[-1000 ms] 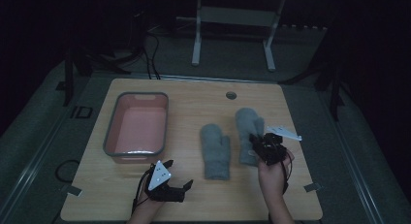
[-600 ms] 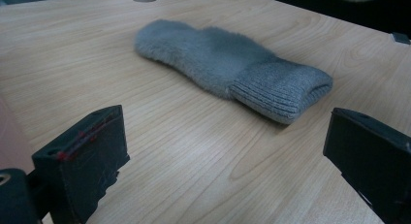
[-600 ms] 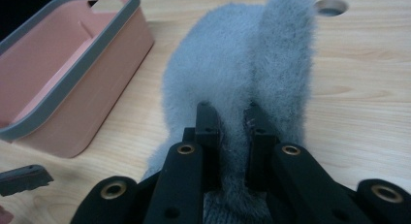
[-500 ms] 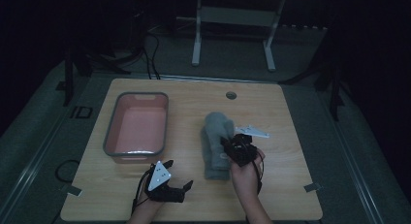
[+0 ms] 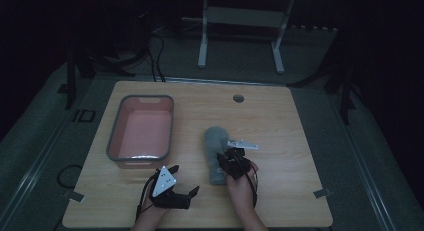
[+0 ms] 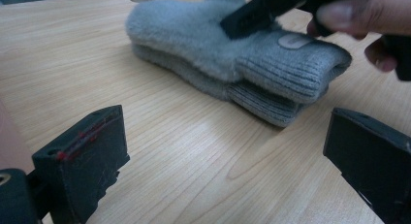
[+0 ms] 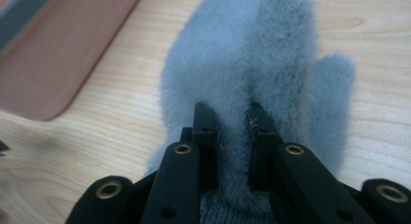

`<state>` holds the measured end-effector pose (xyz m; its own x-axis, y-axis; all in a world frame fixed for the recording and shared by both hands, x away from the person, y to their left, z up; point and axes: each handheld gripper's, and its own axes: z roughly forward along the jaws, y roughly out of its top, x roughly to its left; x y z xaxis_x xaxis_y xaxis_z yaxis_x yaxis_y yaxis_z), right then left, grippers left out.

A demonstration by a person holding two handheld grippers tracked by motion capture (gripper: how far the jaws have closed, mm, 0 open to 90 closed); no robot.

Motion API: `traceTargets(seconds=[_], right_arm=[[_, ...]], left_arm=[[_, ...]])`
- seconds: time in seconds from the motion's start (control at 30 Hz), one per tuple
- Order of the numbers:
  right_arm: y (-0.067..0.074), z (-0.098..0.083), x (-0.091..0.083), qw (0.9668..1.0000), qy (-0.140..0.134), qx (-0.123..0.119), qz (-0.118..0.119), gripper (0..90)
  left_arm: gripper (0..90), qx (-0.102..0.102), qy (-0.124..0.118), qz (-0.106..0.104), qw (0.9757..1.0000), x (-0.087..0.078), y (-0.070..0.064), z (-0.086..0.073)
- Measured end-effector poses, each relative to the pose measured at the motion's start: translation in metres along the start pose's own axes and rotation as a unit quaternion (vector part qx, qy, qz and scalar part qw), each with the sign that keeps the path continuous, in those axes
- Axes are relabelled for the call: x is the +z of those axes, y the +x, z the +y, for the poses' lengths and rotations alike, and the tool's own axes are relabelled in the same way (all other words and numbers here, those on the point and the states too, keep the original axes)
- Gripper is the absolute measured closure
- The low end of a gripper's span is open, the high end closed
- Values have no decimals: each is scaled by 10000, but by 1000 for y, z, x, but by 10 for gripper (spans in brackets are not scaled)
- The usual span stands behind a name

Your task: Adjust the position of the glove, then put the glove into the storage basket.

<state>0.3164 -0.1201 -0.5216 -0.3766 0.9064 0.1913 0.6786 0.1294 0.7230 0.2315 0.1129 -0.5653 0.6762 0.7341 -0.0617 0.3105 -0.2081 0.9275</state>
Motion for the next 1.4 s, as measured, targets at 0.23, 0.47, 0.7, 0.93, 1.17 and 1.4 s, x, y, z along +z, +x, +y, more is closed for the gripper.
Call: traceTargets(seconds=[0.23, 0.47, 0.7, 0.93, 1.17, 1.4], right_arm=[[-10, -6, 6, 9999, -45, 97, -35, 762], [-12, -7, 8, 9998, -106, 155, 17, 696], [-15, 8, -4, 9988, -146, -50, 457, 464], [-32, 15, -19, 9956, -317, -280, 835, 176], [-46, 13, -32, 9891, -284, -939, 1094, 138], [-66, 6, -55, 9788, -748, -1533, 1130, 141]], left_arm=[[23, 11, 16, -5, 10000, 0, -1, 0], [23, 18, 31, 1, 10000, 0, -1, 0], [23, 0, 10, 21, 10000, 0, 0, 0], [23, -121, 81, -15, 9999, 1, 1, 1], [23, -338, 113, -195, 9992, 0, -1, 19], [23, -455, 324, -454, 9974, 7, -1, 50]])
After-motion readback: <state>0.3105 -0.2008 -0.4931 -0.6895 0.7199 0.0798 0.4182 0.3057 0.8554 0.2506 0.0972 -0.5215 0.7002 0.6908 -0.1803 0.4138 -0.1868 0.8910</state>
